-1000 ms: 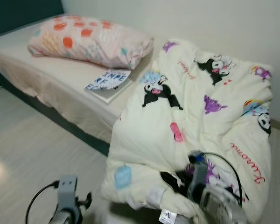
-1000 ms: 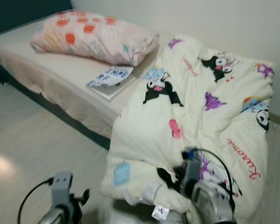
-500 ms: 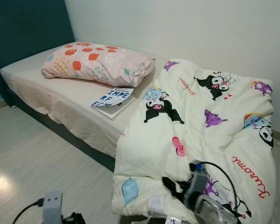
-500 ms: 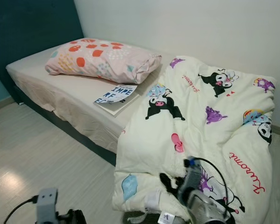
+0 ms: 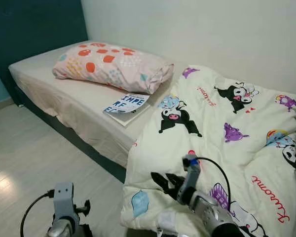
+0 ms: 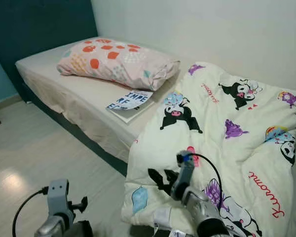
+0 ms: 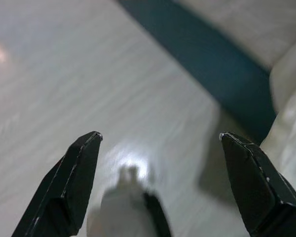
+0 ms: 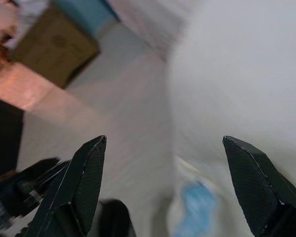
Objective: Clean up the room
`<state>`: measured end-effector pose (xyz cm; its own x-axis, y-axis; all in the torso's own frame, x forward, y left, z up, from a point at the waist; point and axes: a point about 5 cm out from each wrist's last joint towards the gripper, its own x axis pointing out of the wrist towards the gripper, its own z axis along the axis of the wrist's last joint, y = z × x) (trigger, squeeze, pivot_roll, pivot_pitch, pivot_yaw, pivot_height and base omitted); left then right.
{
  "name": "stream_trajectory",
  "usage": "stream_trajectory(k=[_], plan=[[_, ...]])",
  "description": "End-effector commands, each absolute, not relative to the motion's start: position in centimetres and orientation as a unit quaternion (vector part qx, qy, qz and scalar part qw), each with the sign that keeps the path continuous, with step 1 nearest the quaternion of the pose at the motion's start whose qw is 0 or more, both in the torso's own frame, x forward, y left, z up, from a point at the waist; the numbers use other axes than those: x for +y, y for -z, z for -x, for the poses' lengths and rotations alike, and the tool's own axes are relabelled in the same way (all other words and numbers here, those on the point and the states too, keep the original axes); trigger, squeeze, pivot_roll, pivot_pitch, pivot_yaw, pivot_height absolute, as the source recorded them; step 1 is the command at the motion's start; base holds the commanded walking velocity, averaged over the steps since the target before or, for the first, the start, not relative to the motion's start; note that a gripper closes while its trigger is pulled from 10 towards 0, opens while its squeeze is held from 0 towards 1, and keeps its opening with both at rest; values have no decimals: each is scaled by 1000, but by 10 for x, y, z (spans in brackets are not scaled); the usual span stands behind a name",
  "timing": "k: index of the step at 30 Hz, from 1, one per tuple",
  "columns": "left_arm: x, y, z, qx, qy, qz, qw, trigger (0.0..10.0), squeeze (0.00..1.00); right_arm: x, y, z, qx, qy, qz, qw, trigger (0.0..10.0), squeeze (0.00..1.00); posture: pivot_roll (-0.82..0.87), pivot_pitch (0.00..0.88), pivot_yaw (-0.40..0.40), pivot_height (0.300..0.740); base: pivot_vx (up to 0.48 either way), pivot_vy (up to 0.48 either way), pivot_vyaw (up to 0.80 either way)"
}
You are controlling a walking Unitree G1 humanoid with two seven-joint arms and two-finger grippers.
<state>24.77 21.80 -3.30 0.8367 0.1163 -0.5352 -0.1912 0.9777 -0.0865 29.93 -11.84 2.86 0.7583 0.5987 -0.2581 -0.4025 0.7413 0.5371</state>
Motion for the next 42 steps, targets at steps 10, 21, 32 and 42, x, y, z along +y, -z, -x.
stream_trajectory(k=[10, 21, 32, 42], plan=[[227, 39, -239, 295, -109, 76, 946, 10000, 0, -120, -13, -294, 243, -251, -203, 915, 10000, 0, -26, 0, -48, 572, 0, 0, 0], [226, 53, -220, 343, -116, 70, 929, 10000, 0, -131, 18, -272, 313, -194, -180, 912, 10000, 0, -8, 0, -44, 601, 0, 0, 0], [225, 77, -183, 427, -106, 47, 897, 10000, 0, -157, 58, -227, 400, -95, -161, 897, 10000, 0, -41, 0, -14, 641, -131, 0, 0], [213, 77, -187, 433, -76, 35, 897, 10000, 0, -172, 68, -211, 426, -58, -154, 890, 10000, 0, -55, 0, -14, 680, -192, 0, 0]])
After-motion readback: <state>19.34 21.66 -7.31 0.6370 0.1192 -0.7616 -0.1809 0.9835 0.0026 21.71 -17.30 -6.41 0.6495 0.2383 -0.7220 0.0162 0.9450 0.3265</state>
